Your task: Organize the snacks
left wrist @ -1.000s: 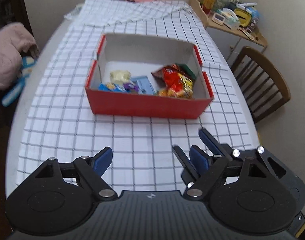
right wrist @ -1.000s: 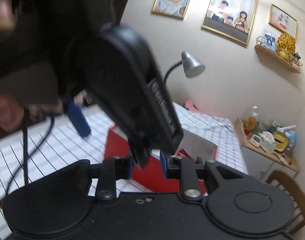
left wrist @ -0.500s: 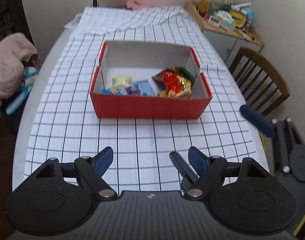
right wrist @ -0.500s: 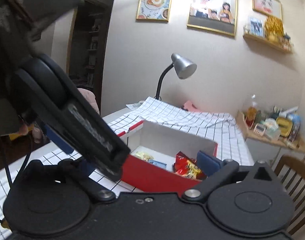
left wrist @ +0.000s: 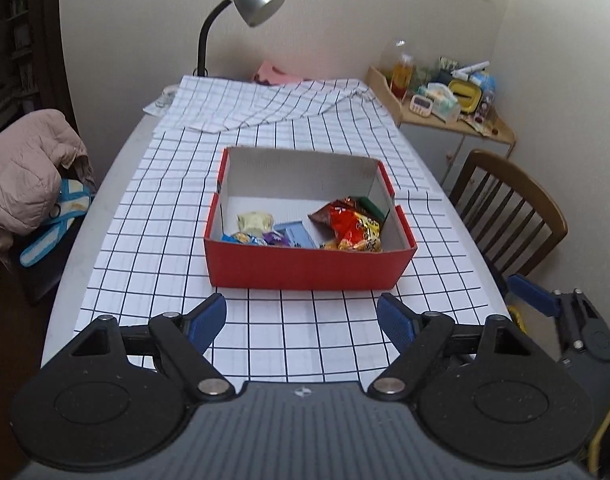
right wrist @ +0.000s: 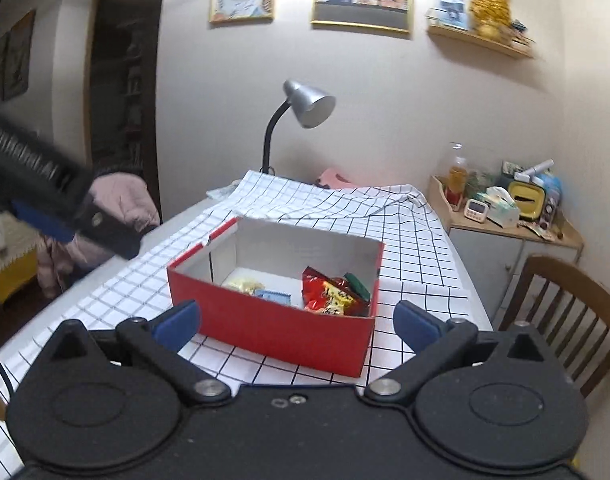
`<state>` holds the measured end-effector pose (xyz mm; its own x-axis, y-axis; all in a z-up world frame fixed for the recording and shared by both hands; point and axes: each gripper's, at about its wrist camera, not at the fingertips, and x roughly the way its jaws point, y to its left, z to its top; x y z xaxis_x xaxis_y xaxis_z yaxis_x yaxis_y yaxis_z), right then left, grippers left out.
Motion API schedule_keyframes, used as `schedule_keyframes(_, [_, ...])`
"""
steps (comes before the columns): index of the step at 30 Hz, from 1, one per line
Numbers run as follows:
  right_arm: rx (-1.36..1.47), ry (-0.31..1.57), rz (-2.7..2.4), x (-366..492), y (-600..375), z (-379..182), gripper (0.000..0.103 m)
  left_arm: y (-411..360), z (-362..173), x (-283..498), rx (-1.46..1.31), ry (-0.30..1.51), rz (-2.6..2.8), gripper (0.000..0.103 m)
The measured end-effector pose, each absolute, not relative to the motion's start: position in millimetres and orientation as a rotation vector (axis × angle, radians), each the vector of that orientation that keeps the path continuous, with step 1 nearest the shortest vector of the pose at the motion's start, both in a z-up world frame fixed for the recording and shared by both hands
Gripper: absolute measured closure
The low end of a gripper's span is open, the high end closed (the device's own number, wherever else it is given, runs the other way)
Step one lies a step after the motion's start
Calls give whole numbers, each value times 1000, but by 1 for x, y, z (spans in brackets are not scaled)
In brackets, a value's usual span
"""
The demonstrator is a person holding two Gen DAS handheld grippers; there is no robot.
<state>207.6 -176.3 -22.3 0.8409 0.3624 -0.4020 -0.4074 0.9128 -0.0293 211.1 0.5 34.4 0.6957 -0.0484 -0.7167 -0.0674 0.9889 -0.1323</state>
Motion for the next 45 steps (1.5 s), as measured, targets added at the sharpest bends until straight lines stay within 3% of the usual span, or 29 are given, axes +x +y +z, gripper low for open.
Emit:
schedule_keyframes(12, [100,349,535,194,-199,14,0,6,39,179,-124,702,26,19])
schedule_keyframes(19, [89,351,479,180,-191,27,0,9,34,162,-135,675,24,14])
schedule_keyframes(45, [5,317,422,165,-181,38,1,7,37,137,-120,622,34,14])
